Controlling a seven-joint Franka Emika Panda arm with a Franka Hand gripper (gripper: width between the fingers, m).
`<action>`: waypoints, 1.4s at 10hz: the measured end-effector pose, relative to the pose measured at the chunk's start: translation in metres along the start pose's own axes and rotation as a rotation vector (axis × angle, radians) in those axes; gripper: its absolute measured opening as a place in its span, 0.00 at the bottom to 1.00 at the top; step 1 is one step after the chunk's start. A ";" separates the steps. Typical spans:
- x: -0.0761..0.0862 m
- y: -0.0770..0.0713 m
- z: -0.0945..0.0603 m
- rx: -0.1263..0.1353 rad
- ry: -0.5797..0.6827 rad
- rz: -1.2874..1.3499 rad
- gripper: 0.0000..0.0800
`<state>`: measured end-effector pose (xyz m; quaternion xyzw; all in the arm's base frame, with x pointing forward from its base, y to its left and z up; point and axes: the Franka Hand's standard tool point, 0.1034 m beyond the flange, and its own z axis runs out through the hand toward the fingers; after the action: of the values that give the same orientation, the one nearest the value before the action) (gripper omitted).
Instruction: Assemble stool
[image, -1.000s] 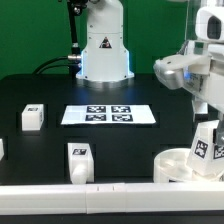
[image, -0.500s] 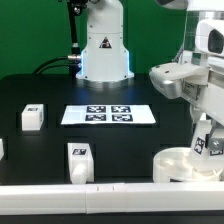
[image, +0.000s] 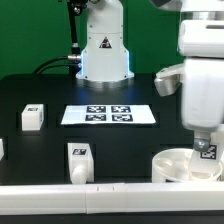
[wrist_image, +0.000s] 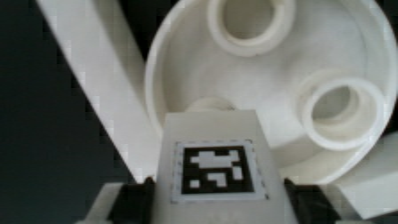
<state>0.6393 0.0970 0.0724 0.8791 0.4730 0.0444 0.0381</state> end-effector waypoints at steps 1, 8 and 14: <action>0.002 -0.001 0.000 -0.005 0.015 0.187 0.42; 0.003 0.000 0.000 0.061 0.056 1.065 0.42; 0.003 -0.004 0.003 0.118 0.049 1.561 0.42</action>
Offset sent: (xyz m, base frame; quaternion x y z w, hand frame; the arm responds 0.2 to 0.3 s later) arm 0.0000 0.0000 0.0000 0.0000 0.0000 0.1296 0.9916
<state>0.6383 0.1019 0.0696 0.9566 -0.2798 0.0527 -0.0614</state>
